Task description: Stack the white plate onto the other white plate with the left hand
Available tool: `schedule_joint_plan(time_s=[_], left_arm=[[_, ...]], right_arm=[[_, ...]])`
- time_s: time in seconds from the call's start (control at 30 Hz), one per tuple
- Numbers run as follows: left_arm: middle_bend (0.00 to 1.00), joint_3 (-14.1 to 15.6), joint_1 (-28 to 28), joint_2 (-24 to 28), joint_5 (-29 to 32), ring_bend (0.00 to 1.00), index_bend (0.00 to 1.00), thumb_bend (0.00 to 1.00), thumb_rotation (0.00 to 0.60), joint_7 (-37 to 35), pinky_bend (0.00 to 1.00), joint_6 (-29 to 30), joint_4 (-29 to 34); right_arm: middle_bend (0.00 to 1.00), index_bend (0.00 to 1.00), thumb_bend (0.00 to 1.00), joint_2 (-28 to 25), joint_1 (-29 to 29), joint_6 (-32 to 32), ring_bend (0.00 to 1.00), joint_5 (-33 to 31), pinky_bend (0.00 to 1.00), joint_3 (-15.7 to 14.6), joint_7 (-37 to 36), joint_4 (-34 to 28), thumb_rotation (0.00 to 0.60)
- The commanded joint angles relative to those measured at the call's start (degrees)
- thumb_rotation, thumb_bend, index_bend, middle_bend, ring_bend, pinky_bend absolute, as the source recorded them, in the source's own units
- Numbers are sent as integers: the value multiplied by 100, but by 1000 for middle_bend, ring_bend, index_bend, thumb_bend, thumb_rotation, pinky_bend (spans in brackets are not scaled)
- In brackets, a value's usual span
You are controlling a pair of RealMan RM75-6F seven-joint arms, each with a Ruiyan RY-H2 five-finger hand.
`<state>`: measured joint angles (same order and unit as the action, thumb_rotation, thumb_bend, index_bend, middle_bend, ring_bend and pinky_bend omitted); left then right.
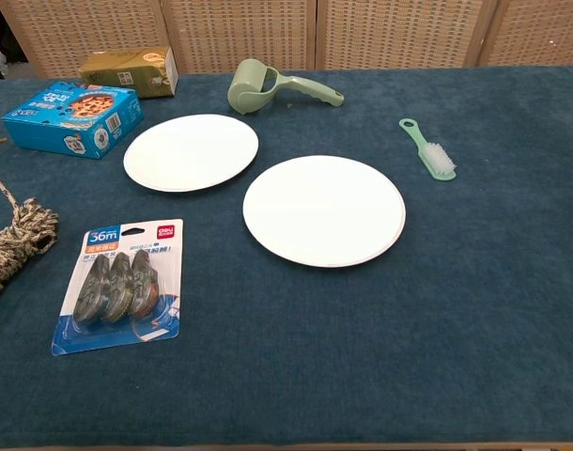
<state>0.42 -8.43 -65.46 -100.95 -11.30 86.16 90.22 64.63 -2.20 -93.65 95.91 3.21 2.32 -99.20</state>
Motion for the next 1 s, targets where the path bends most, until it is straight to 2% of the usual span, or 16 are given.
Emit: schedule_joint_plan(time_s=[0.03, 0.23, 0.5, 0.77, 1.0], left_arm=[[0, -119, -540, -400, -257, 0, 171, 0, 600, 272, 0, -576, 25], [0, -393, -1244, -1070, 103, 0, 206, 0, 600, 936, 0, -1697, 385], [0, -806, -1975, -2181, 848, 0, 221, 0, 600, 1902, 0, -2726, 160], [0, -1177, -2718, -3237, 1487, 0, 234, 0, 600, 2926, 0, -3324, -601], [0, -1168, -3015, -3755, 1700, 0, 246, 0, 600, 3073, 0, -3393, -1168]], right_arm=[[0, 0, 0, 2, -15, 38, 0, -37, 0, 10, -8, 9, 600], [0, 0, 0, 38, -54, 167, 0, -116, 0, 4, 30, 67, 600], [0, 0, 0, 114, -122, 349, 0, -335, 0, 62, 93, 156, 600], [0, 0, 0, 148, -167, 476, 0, -580, 0, 141, 92, 261, 600], [0, 0, 0, 120, -180, 479, 0, -705, 0, 216, 17, 266, 600]])
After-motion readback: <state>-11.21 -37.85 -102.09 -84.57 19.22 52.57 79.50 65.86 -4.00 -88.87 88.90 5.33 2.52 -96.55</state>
